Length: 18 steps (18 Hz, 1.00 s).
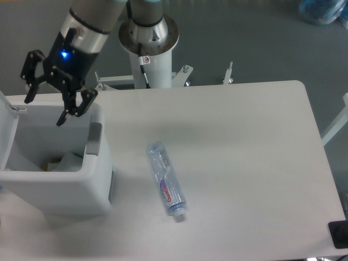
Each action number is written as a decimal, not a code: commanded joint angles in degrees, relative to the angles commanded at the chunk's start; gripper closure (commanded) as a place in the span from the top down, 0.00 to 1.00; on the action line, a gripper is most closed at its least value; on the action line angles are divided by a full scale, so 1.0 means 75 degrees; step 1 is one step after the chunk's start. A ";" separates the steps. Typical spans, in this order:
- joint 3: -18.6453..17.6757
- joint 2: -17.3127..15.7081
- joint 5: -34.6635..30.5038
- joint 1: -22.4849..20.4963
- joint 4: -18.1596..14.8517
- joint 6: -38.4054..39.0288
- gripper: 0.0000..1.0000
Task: Place the trash in the trash can
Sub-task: 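Move the open gripper to the cap end of the water bottle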
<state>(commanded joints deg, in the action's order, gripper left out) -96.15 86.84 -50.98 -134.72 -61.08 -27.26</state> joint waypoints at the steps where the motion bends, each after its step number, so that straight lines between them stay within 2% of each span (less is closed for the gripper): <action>1: 0.0000 0.0023 0.0000 -0.0293 0.0000 0.0176 0.91; 4: -0.0047 0.0105 -0.0023 -0.1149 0.0012 0.0563 0.99; 8: -0.0117 0.0363 -0.0198 -0.1830 0.0023 0.0552 1.00; 11: -0.0059 0.0783 -0.1179 -0.1913 0.0035 0.0553 1.00; 14: 0.0151 0.1416 -0.2236 -0.1901 0.0035 0.0925 1.00; 18: 0.0725 0.2341 -0.2601 -0.1890 0.0035 0.2050 1.00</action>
<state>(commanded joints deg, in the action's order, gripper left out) -90.71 104.40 -70.48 -148.89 -60.82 -11.89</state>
